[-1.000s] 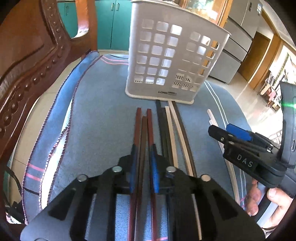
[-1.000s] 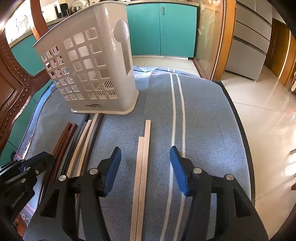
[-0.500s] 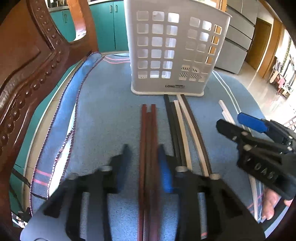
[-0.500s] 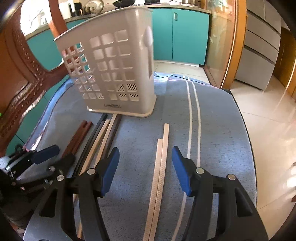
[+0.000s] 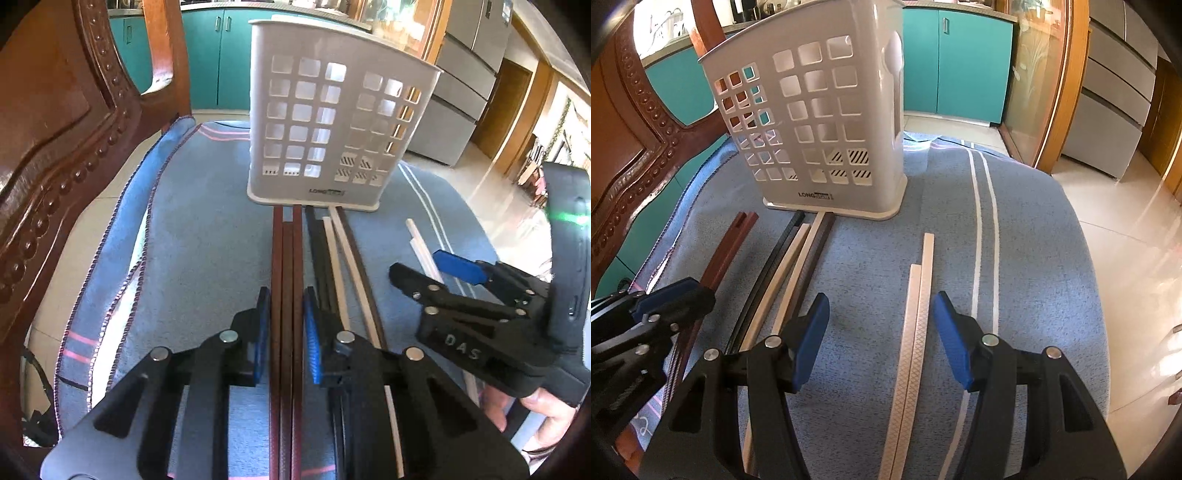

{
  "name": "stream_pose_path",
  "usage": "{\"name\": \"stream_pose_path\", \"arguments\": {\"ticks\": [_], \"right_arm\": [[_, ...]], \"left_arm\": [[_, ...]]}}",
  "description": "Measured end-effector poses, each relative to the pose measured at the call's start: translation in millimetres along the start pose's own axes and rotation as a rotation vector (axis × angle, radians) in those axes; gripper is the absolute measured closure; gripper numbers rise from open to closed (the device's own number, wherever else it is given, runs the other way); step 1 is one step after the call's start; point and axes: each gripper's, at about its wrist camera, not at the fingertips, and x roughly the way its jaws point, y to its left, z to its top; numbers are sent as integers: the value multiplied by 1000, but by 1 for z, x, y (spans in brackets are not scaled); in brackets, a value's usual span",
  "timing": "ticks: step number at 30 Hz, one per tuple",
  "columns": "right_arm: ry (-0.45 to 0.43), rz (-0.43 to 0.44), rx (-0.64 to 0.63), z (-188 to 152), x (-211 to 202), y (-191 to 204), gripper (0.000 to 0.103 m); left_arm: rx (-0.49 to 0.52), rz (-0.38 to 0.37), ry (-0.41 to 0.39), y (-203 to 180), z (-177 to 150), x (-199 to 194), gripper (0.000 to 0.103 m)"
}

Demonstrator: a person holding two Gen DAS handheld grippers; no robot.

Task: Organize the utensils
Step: 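Align the left tool's fingers around a dark brown chopstick while the right tool aligns on a beige one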

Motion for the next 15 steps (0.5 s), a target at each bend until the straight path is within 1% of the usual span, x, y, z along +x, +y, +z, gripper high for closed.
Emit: {"name": "stream_pose_path", "arguments": {"ticks": [3,5,7,8,9,12,15], "right_arm": [[0,-2,2,0,2,0,45],[0,-4,6,0,2,0,45],[1,-7,9,0,3,-1,45],[0,-6,10,0,2,-1,45],[-1,-5,11,0,2,-2,45],[-3,-2,14,1,2,-2,45],[-2,8,20,2,1,-3,45]], "left_arm": [[-10,6,5,3,1,0,84],[-26,33,-6,8,3,-2,84],[-46,56,-11,18,5,-5,80],[-73,56,-8,26,6,-5,73],[-94,57,-5,32,6,-5,70],[-139,59,18,43,6,-1,67],[-145,58,31,45,5,2,67]]}}
